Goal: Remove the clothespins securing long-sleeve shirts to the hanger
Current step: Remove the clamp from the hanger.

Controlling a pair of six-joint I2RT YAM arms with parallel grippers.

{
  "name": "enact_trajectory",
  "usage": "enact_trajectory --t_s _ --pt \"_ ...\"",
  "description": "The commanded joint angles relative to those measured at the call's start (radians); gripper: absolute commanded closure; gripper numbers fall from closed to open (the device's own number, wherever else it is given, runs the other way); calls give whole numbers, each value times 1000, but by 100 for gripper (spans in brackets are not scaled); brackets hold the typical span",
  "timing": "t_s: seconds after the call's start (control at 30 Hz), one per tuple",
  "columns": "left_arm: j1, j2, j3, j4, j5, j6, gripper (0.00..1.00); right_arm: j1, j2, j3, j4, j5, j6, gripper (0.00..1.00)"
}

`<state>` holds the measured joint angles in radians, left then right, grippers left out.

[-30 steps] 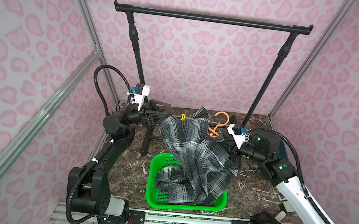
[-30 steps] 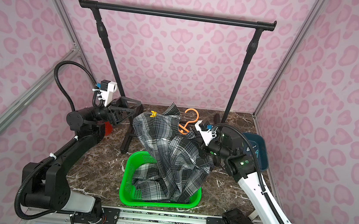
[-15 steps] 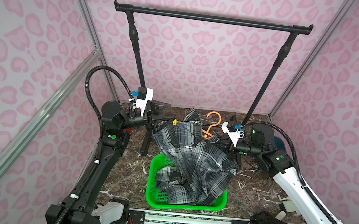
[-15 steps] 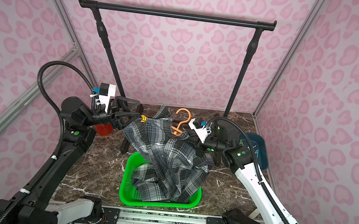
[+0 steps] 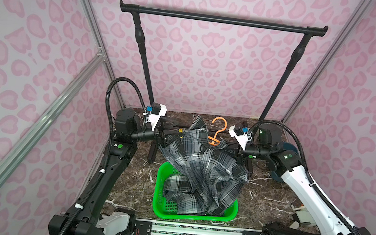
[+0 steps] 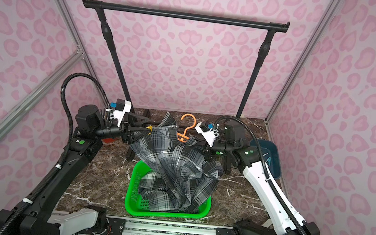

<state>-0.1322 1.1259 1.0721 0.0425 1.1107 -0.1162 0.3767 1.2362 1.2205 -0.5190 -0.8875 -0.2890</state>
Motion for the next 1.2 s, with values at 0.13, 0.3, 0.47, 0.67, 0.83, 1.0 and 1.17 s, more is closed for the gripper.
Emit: enact_trajectory --t_s 0.13,0.3,0.47,0.67,0.83,1.0,1.17 --pt "0 -63 -29 114 -4 -19 18 -42 18 17 59 -87 17 100" --pt "-12 -79 -118 269 -79 -55 19 -36 35 42 20 -120 0 100" --pt "-33 -90 -121 220 -175 19 21 -2 69 83 -62 -113 -50 100" --pt "-46 -92 -109 178 -169 65 29 18 113 120 -127 -120 -89 100" --pt "-51 -89 -100 120 -158 108 48 22 120 128 -141 -113 -99 100" --pt "-55 -86 -94 67 -139 154 57 22 123 125 -142 -112 -99 100" --pt "-60 -103 -101 27 -149 201 53 16 130 131 -142 -117 -97 100"
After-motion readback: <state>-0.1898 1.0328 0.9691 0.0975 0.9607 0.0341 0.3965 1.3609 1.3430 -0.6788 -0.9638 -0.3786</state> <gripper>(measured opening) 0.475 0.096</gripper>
